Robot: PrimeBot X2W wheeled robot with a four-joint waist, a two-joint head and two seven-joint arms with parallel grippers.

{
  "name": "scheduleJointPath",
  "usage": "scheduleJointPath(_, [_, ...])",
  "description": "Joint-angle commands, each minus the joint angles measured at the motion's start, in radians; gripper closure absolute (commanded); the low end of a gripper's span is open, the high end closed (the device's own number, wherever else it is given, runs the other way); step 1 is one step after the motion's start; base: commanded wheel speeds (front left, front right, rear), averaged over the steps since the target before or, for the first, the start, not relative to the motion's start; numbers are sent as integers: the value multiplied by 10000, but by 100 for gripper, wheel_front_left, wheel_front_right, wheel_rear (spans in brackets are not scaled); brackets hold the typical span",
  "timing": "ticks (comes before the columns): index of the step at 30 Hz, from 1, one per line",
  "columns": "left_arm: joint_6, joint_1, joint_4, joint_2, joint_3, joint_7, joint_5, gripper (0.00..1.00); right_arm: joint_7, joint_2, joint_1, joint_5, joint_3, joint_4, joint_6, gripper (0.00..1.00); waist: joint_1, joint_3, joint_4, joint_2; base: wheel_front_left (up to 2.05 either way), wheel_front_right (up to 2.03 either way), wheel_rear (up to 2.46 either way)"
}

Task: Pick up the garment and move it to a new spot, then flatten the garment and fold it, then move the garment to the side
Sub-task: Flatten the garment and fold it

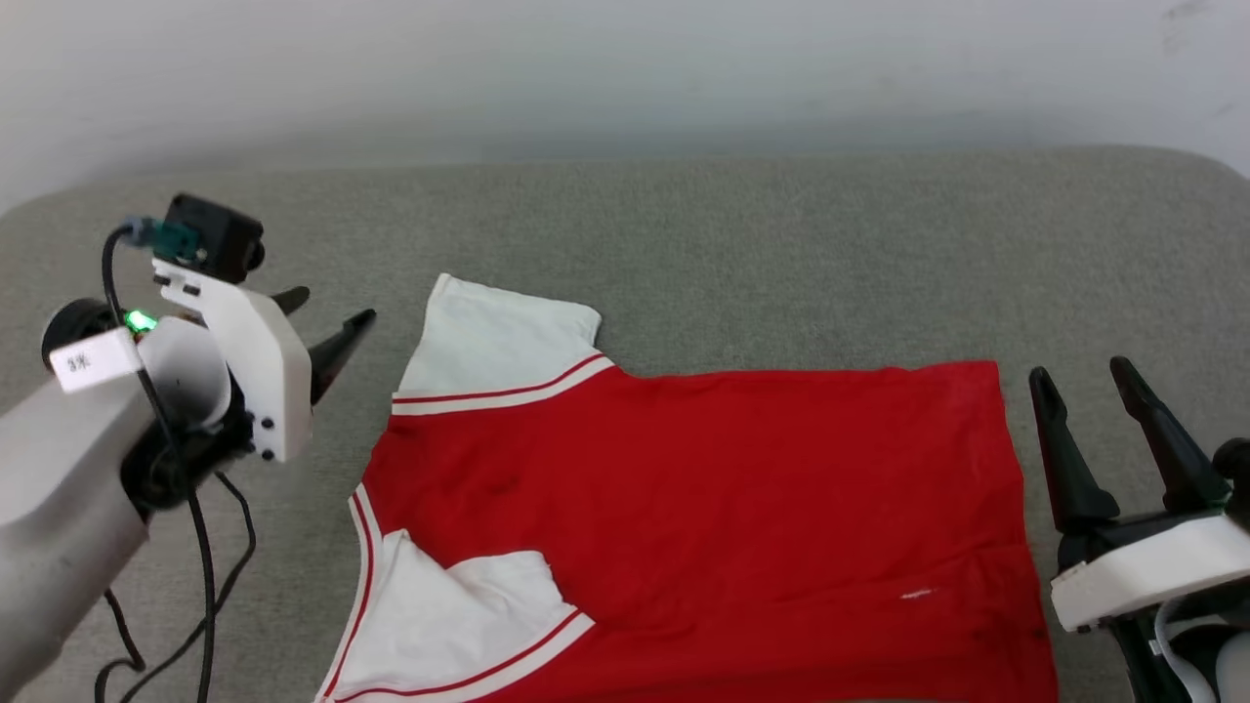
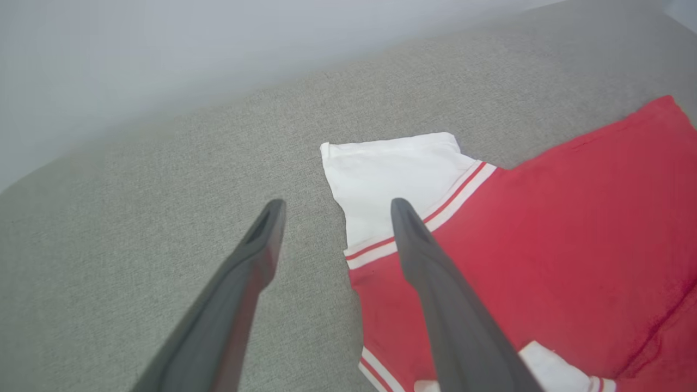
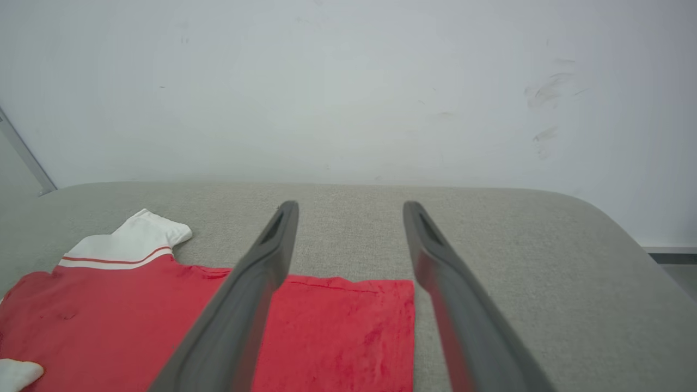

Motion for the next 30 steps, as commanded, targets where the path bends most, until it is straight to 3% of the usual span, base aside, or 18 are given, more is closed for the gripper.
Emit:
scheduleJointPath(1, [-171, -556, 302, -126, -45, 548, -51, 0, -126, 186, -236, -106, 97, -181, -8, 0, 0, 700, -453, 0, 0, 0, 0])
scheduleJointPath(14, [-634, -3494, 1927, -522, -277, 4538, -608, 0, -411, 683, -975, -557, 423, -655, -8, 0, 0, 2898, -1286, 0, 0, 0, 0])
scheduleJointPath(23, [-717, -4388, 2629, -709, -507, 5525, -445, 0, -526, 644, -1413, -504, 518, -533, -8, 0, 0, 3742, -1476, 0, 0, 0, 0])
scheduleJointPath(30, [-798, -4149, 3164, -932, -1113, 6082, -252, 0, -562, 607, -1753, -528, 663, -391, -8, 0, 0, 4041, -1500, 0, 0, 0, 0])
